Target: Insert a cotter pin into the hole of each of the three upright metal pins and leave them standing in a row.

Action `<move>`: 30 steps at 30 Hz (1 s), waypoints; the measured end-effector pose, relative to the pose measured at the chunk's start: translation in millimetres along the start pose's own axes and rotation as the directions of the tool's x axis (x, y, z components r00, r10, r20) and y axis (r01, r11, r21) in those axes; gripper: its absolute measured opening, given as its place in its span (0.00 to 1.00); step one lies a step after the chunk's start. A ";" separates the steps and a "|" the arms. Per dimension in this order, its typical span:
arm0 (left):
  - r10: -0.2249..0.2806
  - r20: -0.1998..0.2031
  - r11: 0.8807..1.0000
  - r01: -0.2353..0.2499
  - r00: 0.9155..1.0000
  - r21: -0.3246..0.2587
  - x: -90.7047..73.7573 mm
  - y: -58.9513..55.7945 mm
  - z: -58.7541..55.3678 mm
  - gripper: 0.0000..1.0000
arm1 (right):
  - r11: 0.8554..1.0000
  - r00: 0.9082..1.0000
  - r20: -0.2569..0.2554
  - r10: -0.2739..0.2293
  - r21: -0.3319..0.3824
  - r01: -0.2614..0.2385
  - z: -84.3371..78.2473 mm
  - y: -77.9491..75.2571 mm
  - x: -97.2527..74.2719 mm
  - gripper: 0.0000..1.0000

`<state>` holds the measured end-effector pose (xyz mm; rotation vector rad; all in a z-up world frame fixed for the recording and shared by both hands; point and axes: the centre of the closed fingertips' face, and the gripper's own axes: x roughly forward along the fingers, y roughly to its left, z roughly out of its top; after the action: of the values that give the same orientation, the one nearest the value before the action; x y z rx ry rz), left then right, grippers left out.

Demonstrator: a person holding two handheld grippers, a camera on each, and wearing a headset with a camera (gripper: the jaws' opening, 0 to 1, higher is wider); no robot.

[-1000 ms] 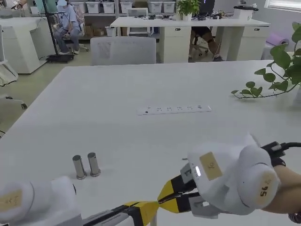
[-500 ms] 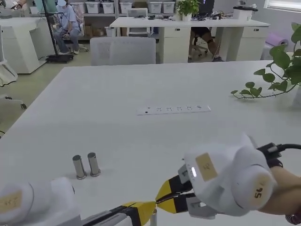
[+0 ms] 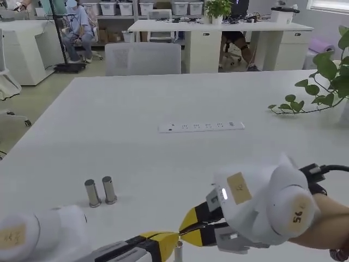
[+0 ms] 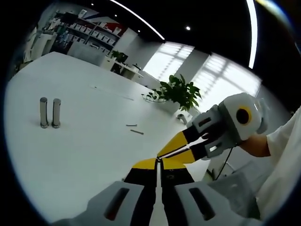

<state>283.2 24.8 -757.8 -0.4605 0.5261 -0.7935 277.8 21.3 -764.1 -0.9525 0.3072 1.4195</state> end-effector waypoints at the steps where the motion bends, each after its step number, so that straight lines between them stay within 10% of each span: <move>1: 0.001 0.001 1.000 -0.001 1.000 0.005 -0.4 -0.3 0.1 0.00 | 1.000 1.000 0.005 0.001 0.010 -0.001 0.1 -0.4 -0.2 0.04; 13: 0.011 -0.022 0.984 -0.006 1.000 0.176 -5.5 3.5 -5.0 0.00 | 0.989 0.997 0.066 0.039 0.142 -0.048 0.9 -1.5 -8.6 0.07; 30: -0.118 -0.101 0.916 0.148 0.988 0.373 -10.1 -19.4 -16.2 0.00 | 0.940 0.973 0.120 0.198 0.256 -0.223 -2.4 23.6 -14.4 0.11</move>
<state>257.1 17.4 -756.6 -0.1062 0.4004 -1.0229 254.2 6.6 -764.3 -0.6433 0.5314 1.5654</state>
